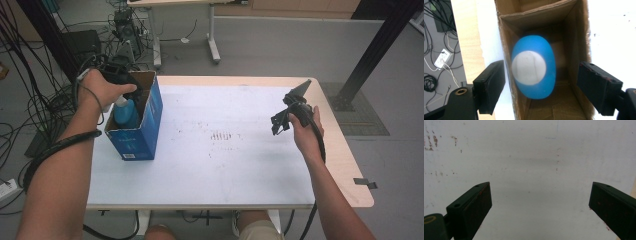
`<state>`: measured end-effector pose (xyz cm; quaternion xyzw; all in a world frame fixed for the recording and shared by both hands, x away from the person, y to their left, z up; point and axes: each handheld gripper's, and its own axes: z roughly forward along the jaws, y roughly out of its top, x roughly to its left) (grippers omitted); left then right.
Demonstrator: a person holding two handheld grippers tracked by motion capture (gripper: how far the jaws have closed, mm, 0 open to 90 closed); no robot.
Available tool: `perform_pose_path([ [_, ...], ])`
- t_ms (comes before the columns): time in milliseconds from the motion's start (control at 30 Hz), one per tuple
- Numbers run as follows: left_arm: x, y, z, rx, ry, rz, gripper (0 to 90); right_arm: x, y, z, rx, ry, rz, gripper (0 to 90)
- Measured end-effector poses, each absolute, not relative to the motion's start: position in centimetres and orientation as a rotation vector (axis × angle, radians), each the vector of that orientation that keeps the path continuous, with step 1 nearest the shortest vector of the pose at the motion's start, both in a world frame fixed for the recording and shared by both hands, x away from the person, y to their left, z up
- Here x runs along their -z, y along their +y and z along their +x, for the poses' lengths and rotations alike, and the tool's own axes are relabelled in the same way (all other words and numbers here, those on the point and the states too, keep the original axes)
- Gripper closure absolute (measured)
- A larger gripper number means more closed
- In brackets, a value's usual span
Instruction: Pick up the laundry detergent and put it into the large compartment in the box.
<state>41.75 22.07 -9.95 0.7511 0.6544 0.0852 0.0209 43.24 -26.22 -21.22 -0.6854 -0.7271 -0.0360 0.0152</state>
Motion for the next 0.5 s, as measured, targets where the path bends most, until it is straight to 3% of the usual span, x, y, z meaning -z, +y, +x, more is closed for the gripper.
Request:
perform_pose_path([
  [500,7.0,20.2,41.3,-0.270,1.944,2.342,11.8,20.6,-26.4,43.2,0.120,-2.274,-2.132,4.5],
])
